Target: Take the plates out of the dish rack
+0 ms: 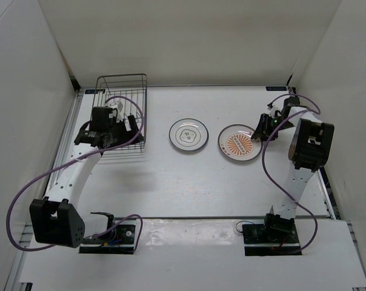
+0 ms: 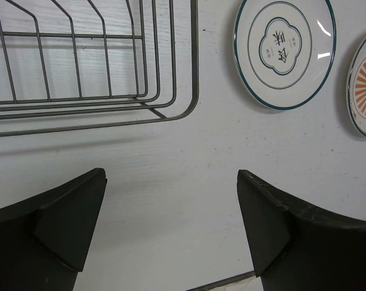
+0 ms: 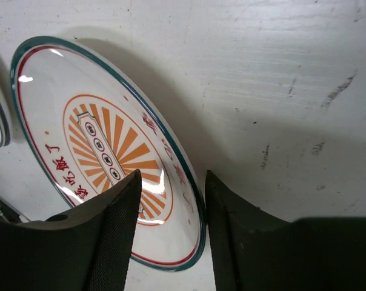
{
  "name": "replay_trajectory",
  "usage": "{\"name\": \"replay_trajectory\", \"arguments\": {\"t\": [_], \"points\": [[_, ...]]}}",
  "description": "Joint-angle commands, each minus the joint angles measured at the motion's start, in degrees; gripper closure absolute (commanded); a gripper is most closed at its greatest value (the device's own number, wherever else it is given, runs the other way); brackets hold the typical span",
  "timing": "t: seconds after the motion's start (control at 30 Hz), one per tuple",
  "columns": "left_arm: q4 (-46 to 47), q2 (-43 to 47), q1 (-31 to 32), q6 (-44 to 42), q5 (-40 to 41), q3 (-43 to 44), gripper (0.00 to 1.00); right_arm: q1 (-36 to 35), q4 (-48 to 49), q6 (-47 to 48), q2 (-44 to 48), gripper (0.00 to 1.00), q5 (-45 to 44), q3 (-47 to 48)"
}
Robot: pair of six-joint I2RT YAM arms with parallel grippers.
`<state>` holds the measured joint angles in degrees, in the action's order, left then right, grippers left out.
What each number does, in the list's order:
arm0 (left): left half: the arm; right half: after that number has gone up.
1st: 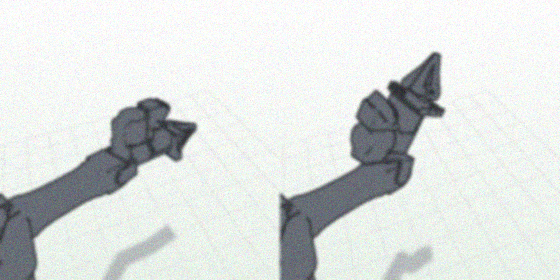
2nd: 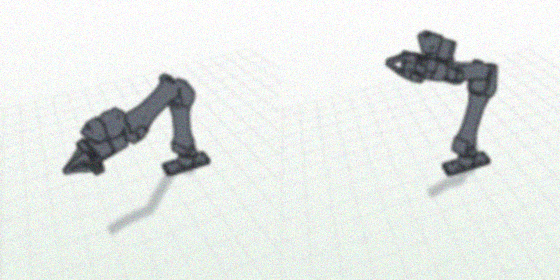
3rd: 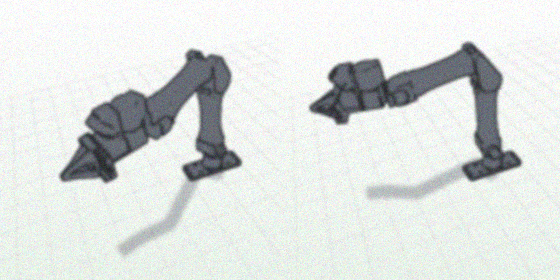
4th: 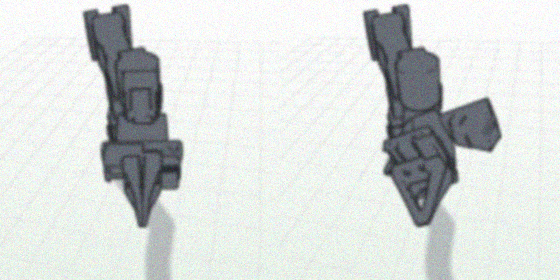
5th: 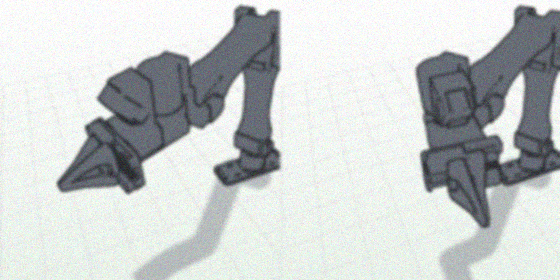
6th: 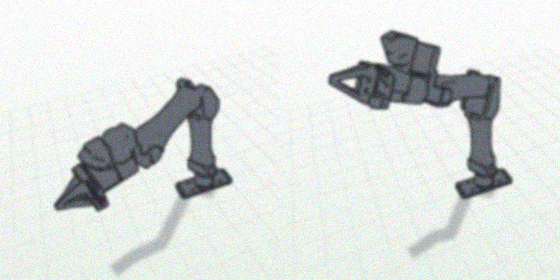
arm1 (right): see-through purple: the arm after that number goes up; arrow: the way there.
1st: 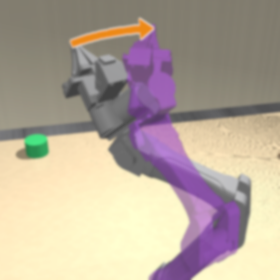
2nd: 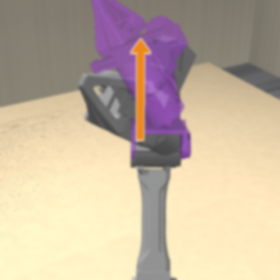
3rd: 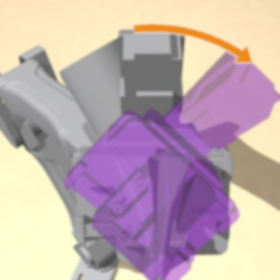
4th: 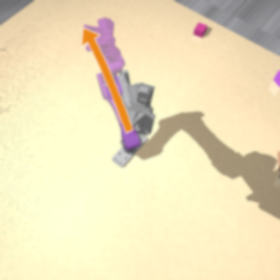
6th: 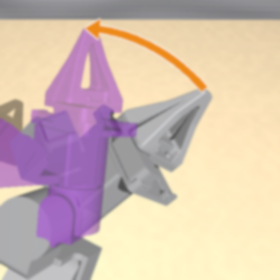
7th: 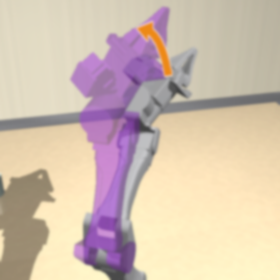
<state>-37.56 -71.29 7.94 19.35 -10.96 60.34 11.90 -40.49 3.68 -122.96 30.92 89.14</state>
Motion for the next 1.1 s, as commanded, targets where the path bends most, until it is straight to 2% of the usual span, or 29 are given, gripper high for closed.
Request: {"name": "replay_trajectory", "arguments": {"t": [0.0, 0.1, 0.33, 0.4, 0.5, 0.63, 0.67, 0.83, 0.93, 1.0, 1.07], "points": [[-1.54, 2.99, -0.47, -0.90, 2.08, -1.10, 0.00, 0.05, 0.50, 0.01, -0.35, 0.49, -4.90, 1.73], [-2.25, 4.22, -0.47, -1.60, 4.01, -1.27, 0.00, -0.03, -0.02, -0.34, -0.44, 0.39, -7.00, 2.61], [-3.74, 8.35, -0.74, -4.76, 7.79, -2.85, 0.00, 0.05, 0.15, -2.98, 2.18, 0.36, -19.56, 4.55], [-4.19, 9.85, -0.74, -5.90, 9.63, -3.21, 0.00, -0.12, -0.72, -4.72, 2.81, 0.31, -25.25, 7.25], [-4.54, 12.74, -0.74, -7.57, 10.69, -4.08, 0.00, -1.78, -4.93, -3.95, 3.07, 0.31, -25.30, 12.43], [-0.33, 16.87, -0.65, -8.90, 12.26, -9.16, 0.00, -3.90, -6.79, -4.03, 5.17, 0.23, -25.46, 17.98], [0.29, 17.40, -0.74, -9.07, 12.45, -9.88, 0.00, -4.25, -6.88, -3.95, 5.62, 0.10, -26.42, 17.99], [3.11, 22.86, -0.74, -9.25, 14.65, -14.63, 0.00, -6.63, -6.70, -6.23, 7.91, 0.10, -33.18, 20.36], [2.41, 25.14, -0.74, -8.81, 16.06, -16.83, 0.00, -6.89, -8.11, -5.89, 8.08, 0.10, -32.42, 21.94], [0.92, 25.14, -0.74, -4.78, 17.73, -18.32, 0.00, -6.80, -8.47, -5.79, 8.35, 0.10, -31.36, 22.47], [0.39, 25.49, -0.83, -6.33, 14.94, -18.85, 0.00, -6.98, -7.68, -5.79, 8.43, 0.10, -31.44, 22.56]]}}
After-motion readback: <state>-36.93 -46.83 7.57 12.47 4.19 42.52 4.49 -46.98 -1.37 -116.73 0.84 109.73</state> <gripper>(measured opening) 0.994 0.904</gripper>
